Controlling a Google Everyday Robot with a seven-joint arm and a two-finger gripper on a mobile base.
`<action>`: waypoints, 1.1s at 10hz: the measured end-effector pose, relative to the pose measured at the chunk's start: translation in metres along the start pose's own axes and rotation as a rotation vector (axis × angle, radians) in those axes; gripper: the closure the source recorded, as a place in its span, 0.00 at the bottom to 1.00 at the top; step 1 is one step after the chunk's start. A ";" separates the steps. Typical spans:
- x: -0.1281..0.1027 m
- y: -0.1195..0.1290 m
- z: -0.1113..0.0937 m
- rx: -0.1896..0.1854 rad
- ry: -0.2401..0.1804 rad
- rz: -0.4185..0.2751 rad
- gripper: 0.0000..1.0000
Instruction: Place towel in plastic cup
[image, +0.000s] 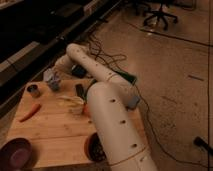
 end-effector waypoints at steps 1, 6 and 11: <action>0.002 0.001 0.001 0.009 -0.011 0.005 1.00; 0.003 -0.003 0.009 0.024 -0.006 0.007 1.00; 0.006 -0.005 0.014 0.048 0.080 0.033 1.00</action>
